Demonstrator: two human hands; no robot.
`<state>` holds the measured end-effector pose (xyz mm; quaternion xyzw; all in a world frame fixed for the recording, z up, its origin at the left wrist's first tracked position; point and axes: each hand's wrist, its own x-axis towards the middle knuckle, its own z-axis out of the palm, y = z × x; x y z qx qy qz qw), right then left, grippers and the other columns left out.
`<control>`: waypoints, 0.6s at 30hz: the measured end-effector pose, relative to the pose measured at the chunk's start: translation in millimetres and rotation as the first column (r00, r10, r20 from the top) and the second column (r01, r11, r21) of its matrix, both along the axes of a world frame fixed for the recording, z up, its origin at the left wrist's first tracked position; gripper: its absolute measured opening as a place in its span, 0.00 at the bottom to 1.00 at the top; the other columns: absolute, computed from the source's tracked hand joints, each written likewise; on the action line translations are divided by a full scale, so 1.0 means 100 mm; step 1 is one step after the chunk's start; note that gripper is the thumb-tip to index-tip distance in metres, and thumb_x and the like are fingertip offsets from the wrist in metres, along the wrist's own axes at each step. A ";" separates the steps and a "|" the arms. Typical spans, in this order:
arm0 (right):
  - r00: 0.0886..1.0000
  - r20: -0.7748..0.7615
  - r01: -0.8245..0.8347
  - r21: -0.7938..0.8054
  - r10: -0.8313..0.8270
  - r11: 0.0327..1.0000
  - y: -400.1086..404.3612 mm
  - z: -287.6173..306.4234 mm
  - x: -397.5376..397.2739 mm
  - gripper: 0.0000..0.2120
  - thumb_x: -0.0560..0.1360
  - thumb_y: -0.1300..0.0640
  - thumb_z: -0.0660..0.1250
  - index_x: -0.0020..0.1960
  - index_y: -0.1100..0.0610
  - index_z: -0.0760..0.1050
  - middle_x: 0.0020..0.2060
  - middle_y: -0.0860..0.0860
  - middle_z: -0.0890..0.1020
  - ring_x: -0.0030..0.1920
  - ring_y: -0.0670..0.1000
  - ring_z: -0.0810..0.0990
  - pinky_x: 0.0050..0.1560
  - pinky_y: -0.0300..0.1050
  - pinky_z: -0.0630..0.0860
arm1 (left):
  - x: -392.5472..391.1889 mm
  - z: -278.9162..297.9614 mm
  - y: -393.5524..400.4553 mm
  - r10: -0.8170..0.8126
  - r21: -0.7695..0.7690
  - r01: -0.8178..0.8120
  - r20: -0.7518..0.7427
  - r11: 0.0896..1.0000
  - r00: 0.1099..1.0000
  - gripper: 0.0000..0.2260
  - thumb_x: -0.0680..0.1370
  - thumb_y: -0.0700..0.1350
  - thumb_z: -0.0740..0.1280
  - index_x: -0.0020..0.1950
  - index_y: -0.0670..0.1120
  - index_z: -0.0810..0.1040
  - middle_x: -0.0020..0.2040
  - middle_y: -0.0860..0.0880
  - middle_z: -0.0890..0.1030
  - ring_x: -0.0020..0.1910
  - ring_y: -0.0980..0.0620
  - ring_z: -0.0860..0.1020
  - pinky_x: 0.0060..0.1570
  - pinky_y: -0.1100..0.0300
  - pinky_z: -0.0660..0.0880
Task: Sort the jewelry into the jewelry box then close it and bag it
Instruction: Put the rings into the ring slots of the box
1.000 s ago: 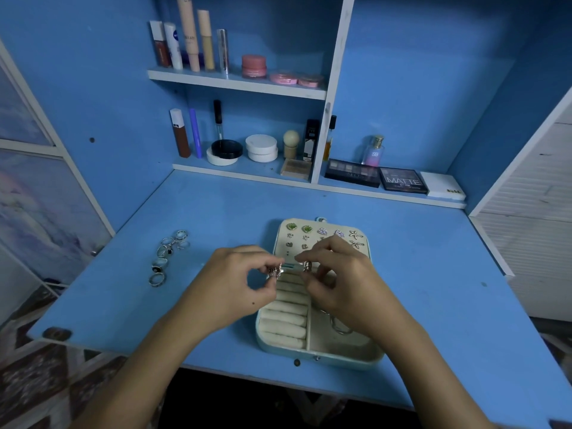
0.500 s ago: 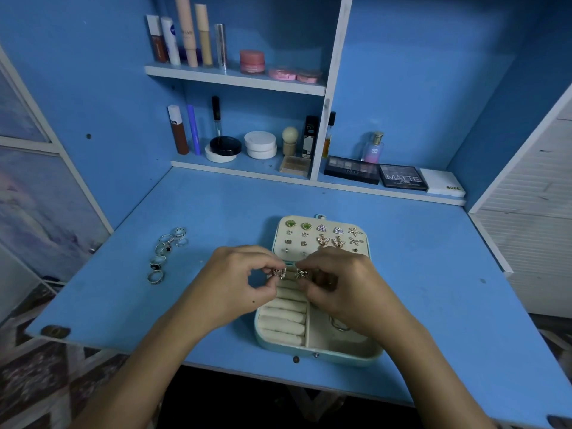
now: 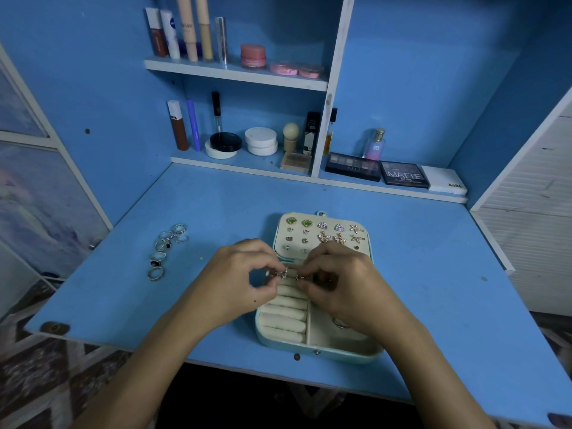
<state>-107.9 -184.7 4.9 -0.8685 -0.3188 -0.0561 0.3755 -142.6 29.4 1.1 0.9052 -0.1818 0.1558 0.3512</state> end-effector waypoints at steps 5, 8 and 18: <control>1.000 -0.019 0.015 0.003 -0.015 1.000 0.01 0.01 -0.02 0.02 0.71 0.59 0.77 0.43 0.54 0.86 0.41 0.43 0.80 0.40 0.46 0.79 0.41 0.32 0.73 | 0.02 -0.04 -0.02 0.025 0.029 -0.025 0.013 0.999 1.000 0.07 0.69 0.45 0.73 0.45 0.50 0.87 0.41 0.59 0.80 0.43 0.62 0.76 0.46 0.74 0.70; 1.000 -0.020 0.019 -0.017 -0.019 1.000 0.03 0.03 -0.03 0.02 0.71 0.59 0.76 0.41 0.54 0.85 0.39 0.44 0.80 0.39 0.46 0.79 0.41 0.30 0.72 | 0.04 -0.02 -0.02 0.021 0.055 -0.022 0.013 0.998 1.000 0.06 0.69 0.45 0.73 0.44 0.49 0.88 0.40 0.57 0.81 0.42 0.60 0.76 0.45 0.76 0.69; 0.998 -0.032 0.046 -0.042 -0.048 0.998 0.08 0.06 -0.06 0.03 0.70 0.58 0.74 0.38 0.54 0.85 0.38 0.44 0.80 0.36 0.45 0.78 0.38 0.30 0.71 | 0.04 -0.02 0.00 -0.006 0.017 0.007 -0.049 1.000 0.999 0.06 0.70 0.45 0.72 0.44 0.49 0.87 0.41 0.59 0.79 0.40 0.63 0.78 0.43 0.75 0.69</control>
